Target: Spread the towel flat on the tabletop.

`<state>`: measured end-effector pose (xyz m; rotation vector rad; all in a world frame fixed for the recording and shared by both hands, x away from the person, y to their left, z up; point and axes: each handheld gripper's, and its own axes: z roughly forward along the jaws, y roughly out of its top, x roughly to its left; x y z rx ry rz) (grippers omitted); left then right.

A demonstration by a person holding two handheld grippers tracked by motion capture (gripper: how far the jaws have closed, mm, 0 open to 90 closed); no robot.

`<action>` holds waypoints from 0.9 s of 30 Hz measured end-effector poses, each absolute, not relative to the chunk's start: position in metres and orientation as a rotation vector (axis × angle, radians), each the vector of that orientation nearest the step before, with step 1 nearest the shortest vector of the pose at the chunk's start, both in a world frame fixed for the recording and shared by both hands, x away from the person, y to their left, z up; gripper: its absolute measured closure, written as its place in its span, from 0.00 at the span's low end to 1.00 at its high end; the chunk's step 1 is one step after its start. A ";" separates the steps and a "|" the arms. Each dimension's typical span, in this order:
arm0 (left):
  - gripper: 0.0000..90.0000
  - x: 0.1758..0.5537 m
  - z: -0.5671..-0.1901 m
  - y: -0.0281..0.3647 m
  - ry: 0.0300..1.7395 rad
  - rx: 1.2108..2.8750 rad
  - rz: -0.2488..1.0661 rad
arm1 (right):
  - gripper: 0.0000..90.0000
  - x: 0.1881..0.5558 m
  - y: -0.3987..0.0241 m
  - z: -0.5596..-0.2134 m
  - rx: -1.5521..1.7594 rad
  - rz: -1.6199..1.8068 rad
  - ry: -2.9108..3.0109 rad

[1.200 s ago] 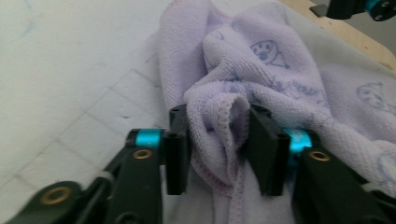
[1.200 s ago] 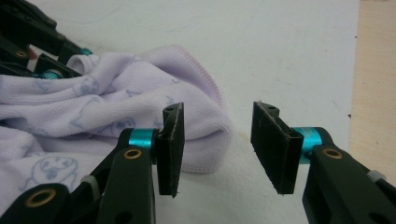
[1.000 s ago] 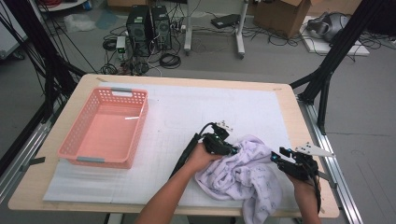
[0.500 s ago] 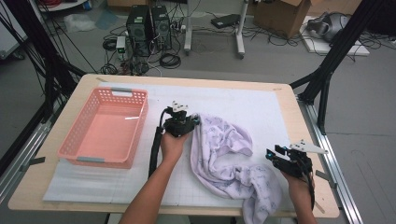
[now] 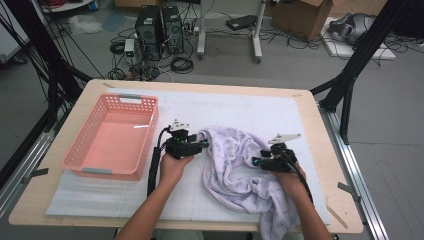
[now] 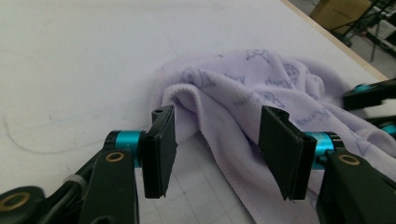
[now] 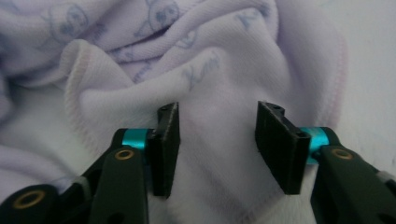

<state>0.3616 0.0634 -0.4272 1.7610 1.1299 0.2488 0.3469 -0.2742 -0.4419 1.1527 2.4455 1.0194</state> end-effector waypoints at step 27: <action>0.50 0.346 -0.436 0.036 1.012 1.866 0.117 | 0.67 0.368 -0.347 -0.392 1.392 1.112 2.019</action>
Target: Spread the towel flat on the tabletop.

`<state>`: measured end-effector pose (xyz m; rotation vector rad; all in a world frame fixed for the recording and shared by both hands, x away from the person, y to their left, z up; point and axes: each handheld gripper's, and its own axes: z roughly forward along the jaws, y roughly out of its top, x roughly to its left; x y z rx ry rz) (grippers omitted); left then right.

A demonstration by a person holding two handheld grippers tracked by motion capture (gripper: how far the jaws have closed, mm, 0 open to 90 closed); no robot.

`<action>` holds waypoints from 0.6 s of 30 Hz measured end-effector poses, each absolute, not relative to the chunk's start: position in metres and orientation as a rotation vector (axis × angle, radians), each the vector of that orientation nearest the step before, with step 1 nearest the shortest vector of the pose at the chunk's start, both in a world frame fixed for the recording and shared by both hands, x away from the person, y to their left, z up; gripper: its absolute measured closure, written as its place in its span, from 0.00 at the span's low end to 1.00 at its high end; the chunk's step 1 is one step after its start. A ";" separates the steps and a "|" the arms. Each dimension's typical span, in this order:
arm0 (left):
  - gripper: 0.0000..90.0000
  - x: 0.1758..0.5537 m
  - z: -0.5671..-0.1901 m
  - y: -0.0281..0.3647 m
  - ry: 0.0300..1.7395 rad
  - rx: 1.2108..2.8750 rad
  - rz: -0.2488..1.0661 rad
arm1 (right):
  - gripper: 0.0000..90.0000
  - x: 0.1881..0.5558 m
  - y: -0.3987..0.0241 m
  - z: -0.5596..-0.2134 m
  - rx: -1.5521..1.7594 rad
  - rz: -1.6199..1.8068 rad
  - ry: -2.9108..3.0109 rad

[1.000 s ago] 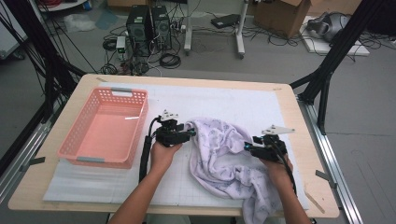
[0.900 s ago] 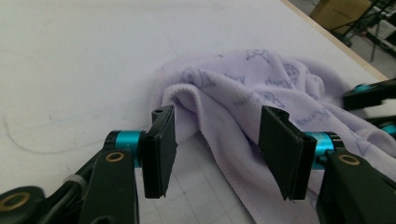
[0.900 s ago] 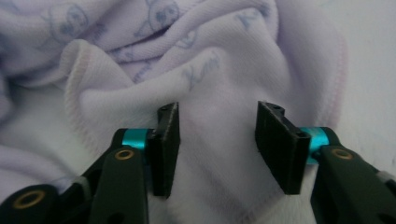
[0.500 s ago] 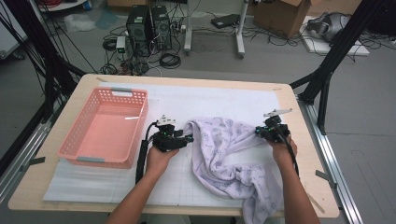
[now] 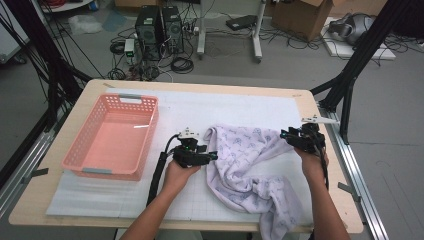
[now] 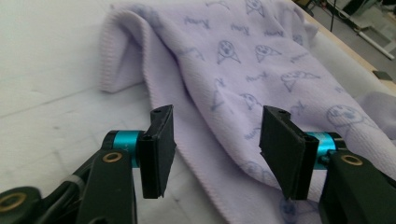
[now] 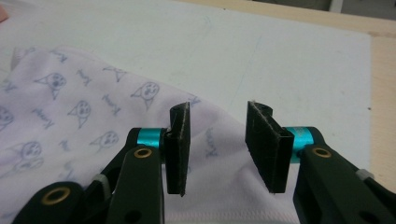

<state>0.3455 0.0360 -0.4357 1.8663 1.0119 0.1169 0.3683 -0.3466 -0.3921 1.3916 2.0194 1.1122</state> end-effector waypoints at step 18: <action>0.96 0.368 -0.435 0.042 1.204 1.820 0.535 | 0.70 0.323 -0.328 -0.422 1.279 1.200 2.213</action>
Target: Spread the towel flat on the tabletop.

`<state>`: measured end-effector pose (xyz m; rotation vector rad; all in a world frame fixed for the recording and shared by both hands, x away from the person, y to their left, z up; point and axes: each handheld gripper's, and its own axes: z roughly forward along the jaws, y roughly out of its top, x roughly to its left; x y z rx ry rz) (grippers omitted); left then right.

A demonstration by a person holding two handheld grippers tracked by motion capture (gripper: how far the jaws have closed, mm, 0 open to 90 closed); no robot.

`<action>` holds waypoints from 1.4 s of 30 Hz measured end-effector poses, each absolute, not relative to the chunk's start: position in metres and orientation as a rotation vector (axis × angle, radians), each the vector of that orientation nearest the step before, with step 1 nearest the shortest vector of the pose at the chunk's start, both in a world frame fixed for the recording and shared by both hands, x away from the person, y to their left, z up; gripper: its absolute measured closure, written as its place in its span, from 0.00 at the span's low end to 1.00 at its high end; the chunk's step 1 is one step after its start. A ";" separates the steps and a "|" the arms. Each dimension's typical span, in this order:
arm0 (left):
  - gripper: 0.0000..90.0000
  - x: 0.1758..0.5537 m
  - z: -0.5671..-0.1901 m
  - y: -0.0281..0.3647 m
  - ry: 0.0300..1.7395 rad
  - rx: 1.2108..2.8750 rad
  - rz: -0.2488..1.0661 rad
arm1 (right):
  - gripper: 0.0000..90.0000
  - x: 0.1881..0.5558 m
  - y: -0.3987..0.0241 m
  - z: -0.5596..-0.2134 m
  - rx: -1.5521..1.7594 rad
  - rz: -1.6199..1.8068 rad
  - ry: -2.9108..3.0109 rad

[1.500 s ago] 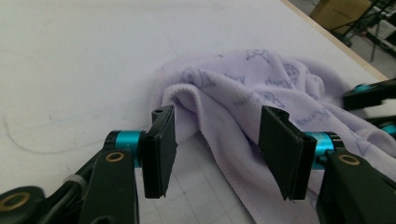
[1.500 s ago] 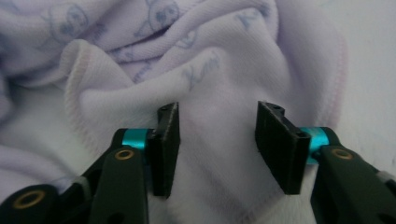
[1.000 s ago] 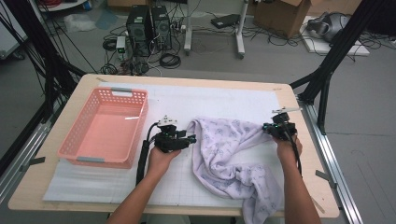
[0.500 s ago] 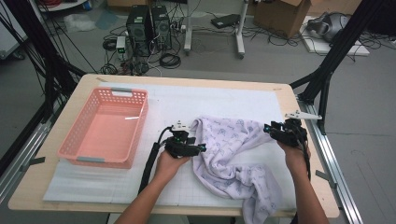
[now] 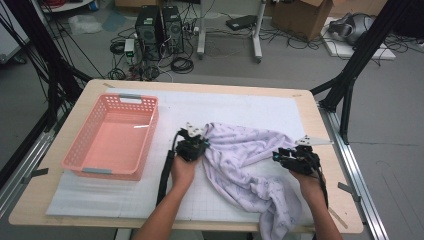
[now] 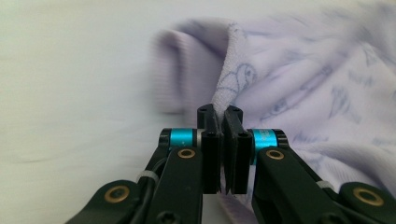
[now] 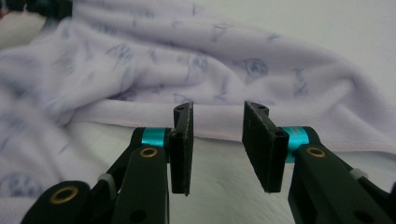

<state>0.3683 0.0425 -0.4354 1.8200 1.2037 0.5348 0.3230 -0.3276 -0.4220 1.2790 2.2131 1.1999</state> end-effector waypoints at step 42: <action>0.40 0.327 -0.437 0.045 1.010 1.893 0.191 | 0.63 0.338 -0.349 -0.398 1.357 1.071 2.007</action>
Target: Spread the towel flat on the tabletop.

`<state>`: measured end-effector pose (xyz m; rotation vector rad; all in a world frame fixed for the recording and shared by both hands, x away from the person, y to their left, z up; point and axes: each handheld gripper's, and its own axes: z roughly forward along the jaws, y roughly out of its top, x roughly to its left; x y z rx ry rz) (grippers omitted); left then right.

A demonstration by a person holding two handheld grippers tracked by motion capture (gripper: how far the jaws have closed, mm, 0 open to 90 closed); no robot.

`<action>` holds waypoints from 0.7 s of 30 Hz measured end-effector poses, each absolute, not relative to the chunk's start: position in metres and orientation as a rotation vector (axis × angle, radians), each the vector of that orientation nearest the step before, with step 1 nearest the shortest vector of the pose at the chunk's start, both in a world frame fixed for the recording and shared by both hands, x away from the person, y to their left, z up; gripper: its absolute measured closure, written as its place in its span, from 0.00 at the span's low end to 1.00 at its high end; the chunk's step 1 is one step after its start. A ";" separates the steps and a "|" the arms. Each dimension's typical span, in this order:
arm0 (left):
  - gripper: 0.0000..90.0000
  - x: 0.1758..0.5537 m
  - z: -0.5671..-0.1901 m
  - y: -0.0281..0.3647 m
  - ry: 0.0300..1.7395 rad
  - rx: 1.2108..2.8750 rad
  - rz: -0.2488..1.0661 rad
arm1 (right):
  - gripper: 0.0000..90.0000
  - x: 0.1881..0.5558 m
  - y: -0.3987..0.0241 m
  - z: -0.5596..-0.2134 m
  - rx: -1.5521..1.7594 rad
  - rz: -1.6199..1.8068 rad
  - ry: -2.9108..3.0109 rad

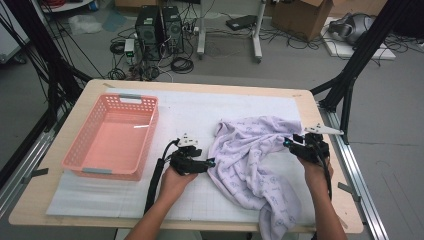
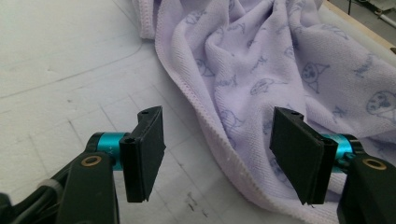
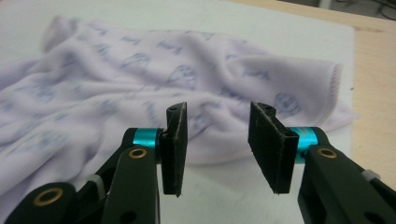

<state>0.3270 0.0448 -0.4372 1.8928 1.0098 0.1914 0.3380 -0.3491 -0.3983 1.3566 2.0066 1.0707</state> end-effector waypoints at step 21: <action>0.94 0.328 -0.445 0.043 1.035 1.959 0.369 | 0.61 0.301 -0.345 -0.412 1.296 1.156 2.104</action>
